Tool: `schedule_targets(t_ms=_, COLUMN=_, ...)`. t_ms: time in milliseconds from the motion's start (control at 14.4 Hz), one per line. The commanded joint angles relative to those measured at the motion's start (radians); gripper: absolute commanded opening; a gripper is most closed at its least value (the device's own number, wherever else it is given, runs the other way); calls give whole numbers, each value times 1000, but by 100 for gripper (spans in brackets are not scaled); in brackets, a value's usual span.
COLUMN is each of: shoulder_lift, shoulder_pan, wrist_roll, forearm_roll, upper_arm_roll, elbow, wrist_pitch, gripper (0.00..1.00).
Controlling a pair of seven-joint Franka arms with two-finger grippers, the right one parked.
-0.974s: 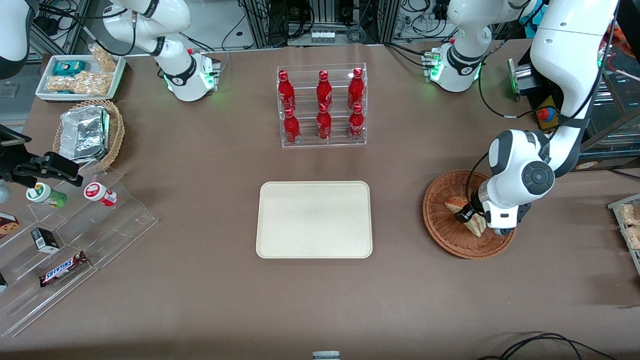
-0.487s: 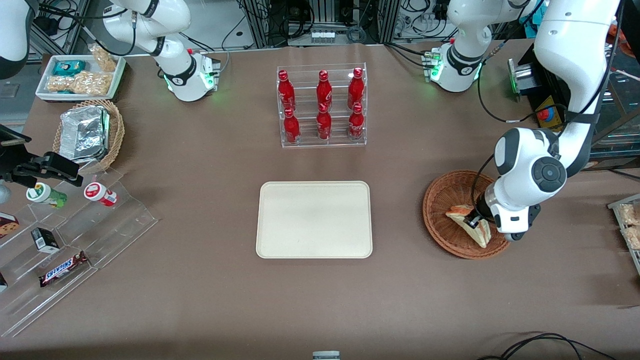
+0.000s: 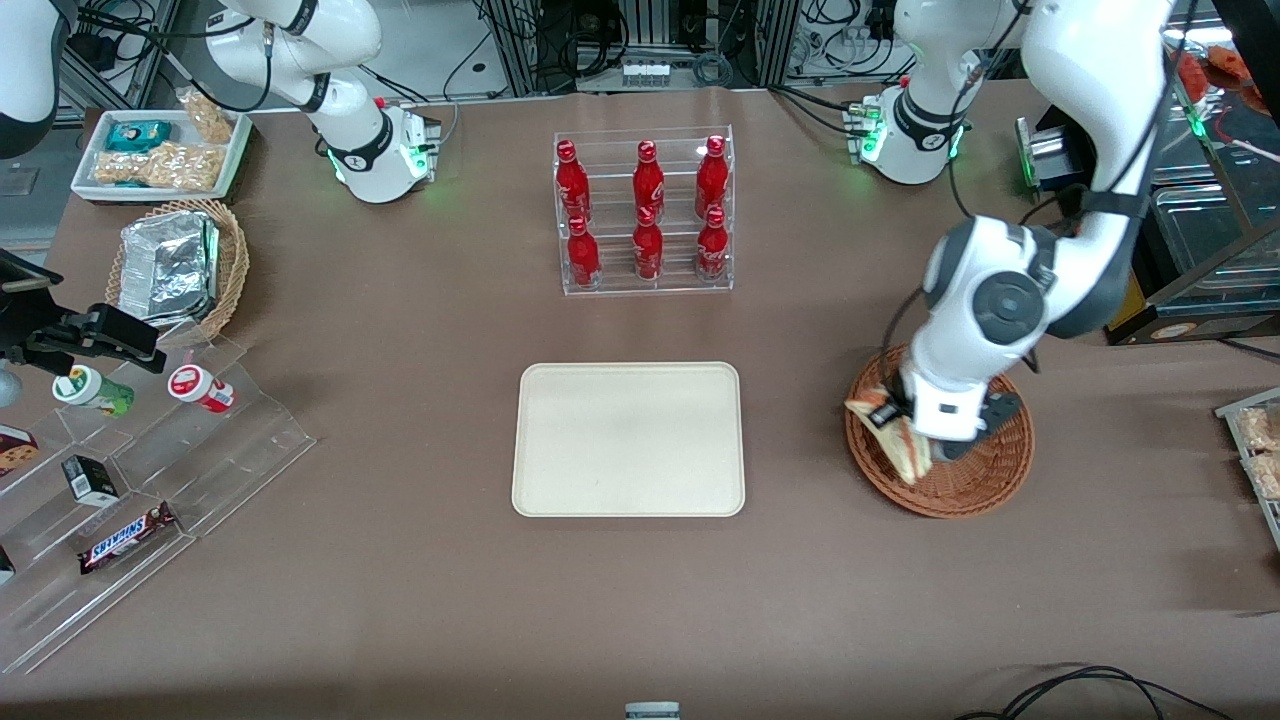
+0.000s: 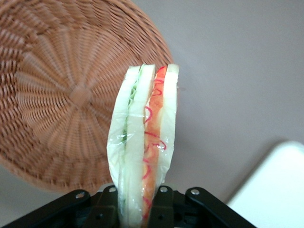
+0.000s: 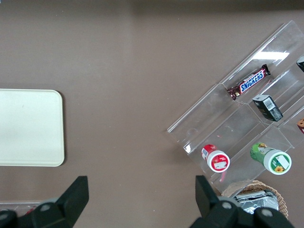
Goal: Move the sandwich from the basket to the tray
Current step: 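Lift the sandwich and carry it over the cream tray, then lower the sandwich onto the tray and open the left gripper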
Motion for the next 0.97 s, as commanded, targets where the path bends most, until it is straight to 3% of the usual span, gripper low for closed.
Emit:
schedule_targets(t_ms=0, shoulder_lift=41, shoulder_pan=-139, wrist_roll=5, forearm_roll=10, upper_arm_roll=12, elbow=151, wrist_pitch=-132, gripper=0)
schedule_targets(t_ms=348, shoulder_lift=318, shoulder_pan=-350, wrist_roll=-9, forearm_roll=25, upper_arm_roll=18, elbow=432, wrist_pitch=-132, gripper=3)
schedule_targets(t_ms=557, shoulder_lift=439, shoulder_pan=-445, wrist_roll=-27, forearm_roll=135, upper_arm_roll=18, elbow=557, wrist_pitch=-132, gripper=5)
schedule_targets(t_ms=904, shoulder_lift=607, shoulder_pan=-533, wrist_roll=-42, forearm_roll=192, upper_arm_roll=21, elbow=726, wrist_pitch=-135, gripper=15)
